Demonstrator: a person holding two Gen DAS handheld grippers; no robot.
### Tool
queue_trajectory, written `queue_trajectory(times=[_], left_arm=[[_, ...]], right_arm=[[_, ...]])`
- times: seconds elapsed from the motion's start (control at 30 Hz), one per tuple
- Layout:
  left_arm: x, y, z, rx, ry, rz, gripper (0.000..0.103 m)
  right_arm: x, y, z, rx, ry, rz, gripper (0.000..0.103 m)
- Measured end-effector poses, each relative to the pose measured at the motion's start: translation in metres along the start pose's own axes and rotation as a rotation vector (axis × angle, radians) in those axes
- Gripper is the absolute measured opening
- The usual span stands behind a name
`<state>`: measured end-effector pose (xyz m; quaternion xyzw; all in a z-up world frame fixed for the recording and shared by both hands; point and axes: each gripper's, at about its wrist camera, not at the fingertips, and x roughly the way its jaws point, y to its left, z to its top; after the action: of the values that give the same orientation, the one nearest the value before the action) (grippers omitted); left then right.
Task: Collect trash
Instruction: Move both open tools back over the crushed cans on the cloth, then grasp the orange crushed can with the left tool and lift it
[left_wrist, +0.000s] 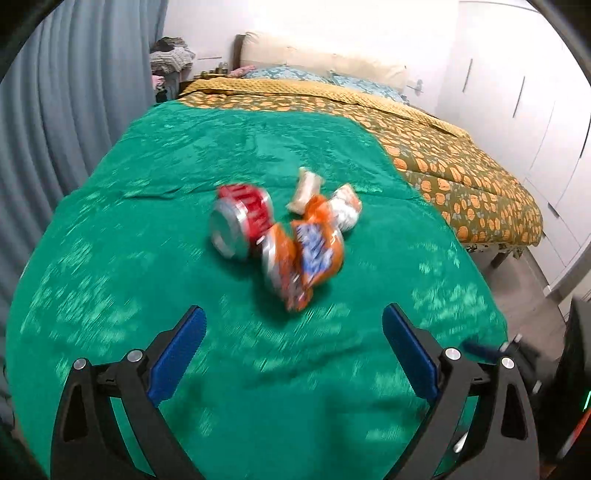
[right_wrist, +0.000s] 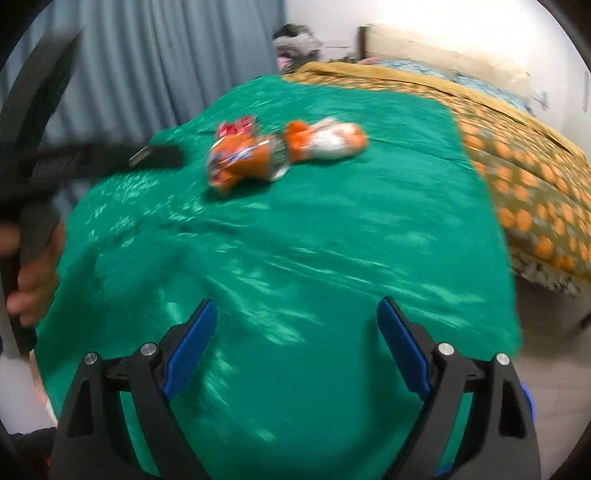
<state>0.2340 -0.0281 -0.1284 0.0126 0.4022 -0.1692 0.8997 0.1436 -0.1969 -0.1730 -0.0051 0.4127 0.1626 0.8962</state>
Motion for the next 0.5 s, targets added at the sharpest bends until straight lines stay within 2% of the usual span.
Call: queue_trajectory(times=[0.1,0.17,0.3,0.43,0.47,0.5], left_arm=[[0.024,-0.012,0.017,0.022,0.031,0.007,0.096],[0.041,-0.021,0.022,0.034,0.042,0.059,0.096],[0.064,-0.015,0.031,-0.024,0.063,0.118,0.096],[0.077,-0.007,0.034,-0.061,0.102,0.126,0.096],[0.079,-0.006,0.033,-0.061,0.110,0.120,0.093],[0.081,-0.006,0.033,-0.059,0.116,0.115,0.084]], right_arm=[[0.009,0.009,0.003,-0.033,0.007,-0.004,0.086],[0.010,0.016,0.001,-0.051,0.009,-0.012,0.086],[0.013,0.018,0.003,-0.059,0.005,-0.012,0.086],[0.012,0.021,0.001,-0.078,0.002,-0.025,0.086],[0.012,0.021,0.001,-0.077,0.002,-0.028,0.086],[0.013,0.020,0.001,-0.071,0.003,-0.029,0.086]])
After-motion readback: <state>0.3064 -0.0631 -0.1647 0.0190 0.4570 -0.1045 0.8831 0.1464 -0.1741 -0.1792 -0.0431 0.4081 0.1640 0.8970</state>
